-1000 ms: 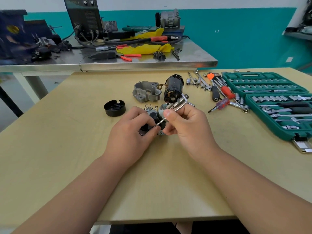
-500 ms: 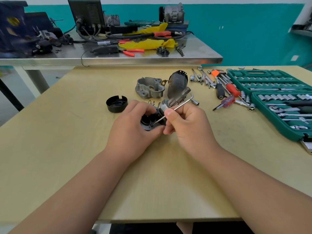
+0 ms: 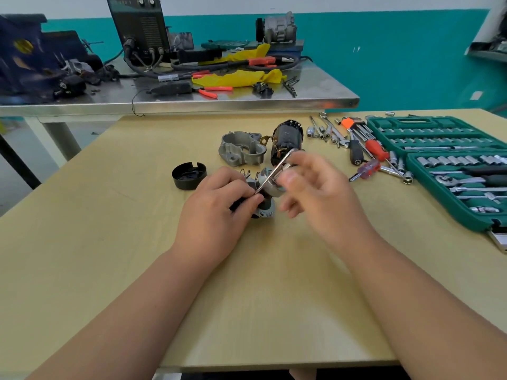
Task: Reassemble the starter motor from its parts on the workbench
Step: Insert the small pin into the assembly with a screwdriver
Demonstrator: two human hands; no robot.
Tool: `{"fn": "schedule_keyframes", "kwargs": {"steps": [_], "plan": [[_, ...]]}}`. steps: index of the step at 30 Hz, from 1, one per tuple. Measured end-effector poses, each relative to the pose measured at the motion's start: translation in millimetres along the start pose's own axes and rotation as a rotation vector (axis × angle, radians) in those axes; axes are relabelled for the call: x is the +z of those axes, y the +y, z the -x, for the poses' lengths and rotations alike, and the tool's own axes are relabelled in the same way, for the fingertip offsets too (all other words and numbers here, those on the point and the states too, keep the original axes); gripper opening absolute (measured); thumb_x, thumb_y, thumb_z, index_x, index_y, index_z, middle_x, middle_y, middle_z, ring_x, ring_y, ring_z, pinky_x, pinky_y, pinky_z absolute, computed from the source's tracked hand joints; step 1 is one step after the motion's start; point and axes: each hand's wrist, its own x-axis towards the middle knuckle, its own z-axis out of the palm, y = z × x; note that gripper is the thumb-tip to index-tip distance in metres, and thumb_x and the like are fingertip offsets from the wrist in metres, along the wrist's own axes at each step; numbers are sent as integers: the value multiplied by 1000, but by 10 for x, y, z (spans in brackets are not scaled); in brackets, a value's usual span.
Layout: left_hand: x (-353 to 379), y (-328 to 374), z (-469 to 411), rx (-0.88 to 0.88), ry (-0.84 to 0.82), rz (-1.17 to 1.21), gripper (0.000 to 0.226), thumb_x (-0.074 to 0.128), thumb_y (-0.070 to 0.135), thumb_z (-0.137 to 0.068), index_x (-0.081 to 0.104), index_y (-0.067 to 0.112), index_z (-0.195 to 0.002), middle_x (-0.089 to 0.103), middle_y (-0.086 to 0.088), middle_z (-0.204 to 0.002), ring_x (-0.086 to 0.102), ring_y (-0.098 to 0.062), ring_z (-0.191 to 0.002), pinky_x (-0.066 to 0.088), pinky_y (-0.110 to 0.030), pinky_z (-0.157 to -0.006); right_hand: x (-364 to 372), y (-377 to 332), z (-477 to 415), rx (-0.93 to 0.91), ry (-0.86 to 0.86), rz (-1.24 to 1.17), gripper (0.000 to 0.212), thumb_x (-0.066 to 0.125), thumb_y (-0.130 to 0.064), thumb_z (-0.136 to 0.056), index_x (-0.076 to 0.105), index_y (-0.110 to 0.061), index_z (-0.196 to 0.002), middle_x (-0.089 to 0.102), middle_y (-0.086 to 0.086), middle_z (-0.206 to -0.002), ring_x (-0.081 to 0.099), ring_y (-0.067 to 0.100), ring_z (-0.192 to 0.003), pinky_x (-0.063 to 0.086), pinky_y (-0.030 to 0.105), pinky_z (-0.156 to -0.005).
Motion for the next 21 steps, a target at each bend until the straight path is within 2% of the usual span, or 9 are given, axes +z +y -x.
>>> {"fn": "schedule_keyframes", "kwargs": {"steps": [3,6,8,10,12,14,16,19,21], "plan": [[-22,-35,-22,-5,-27,8,14,71,21,-84,74,8,-79,57,10,-93,59,-20,-82,42,-22,-66,-230,-105,-82,-182,76,275,24,58,-31,-93,52,-44,-112,64,-22,-89,66,9,-73,53,21,-62],[-29,-53,-27,-4,-44,15,11,75,18,-84,75,8,-79,57,9,-92,59,-20,-81,42,-25,-66,-323,-188,-175,-303,21,547,19,60,-26,-93,67,-35,-108,61,-27,-77,62,-3,-78,47,9,-69],[-29,-53,-32,-16,-40,24,9,76,17,-83,76,9,-80,57,10,-92,58,-17,-81,43,-23,-66,-359,-210,-227,-280,-13,603,20,64,-25,-92,72,-26,-110,59,-28,-80,59,-10,-77,43,3,-69],[-30,-56,-35,-31,-40,35,7,76,18,-83,76,11,-81,57,11,-92,58,-16,-83,46,-27,-68,-390,-230,-273,-275,-39,690,21,64,-31,-91,73,-27,-110,58,-25,-83,54,-13,-76,39,3,-66],[-31,-58,-35,-35,-36,40,5,77,18,-82,76,13,-81,57,13,-92,59,-16,-84,48,-31,-68,-410,-257,-288,-265,-53,735,17,65,-34,-90,74,-30,-104,57,-22,-80,51,-14,-73,35,8,-63],[-29,-55,-38,-33,-19,33,6,80,19,-80,76,14,-82,56,14,-92,58,-12,-84,49,-31,-68,-421,-286,-274,-249,-70,717,8,65,-34,-89,73,-36,-91,58,-20,-74,53,-10,-71,39,17,-63],[-25,-50,-43,-40,0,16,12,84,20,-75,75,15,-83,54,14,-92,55,-6,-84,49,-30,-68,-425,-303,-240,-207,-73,718,12,63,-38,-88,67,-39,-76,62,-14,-68,56,-2,-66,45,22,-59],[-23,-42,-43,-25,6,-8,19,86,21,-71,72,14,-82,52,12,-93,53,-7,-84,50,-33,-65,-405,-323,-219,-141,-46,732,27,64,-40,-89,68,-23,-68,58,-8,-54,47,4,-47,40,19,-49],[-23,-28,-29,13,0,-41,17,86,21,-72,72,14,-79,55,9,-92,56,-13,-84,51,-36,-62,-378,-364,-229,-94,-45,717,42,65,-38,-89,55,-12,-58,40,-9,-42,36,6,-38,32,14,-41]]}}
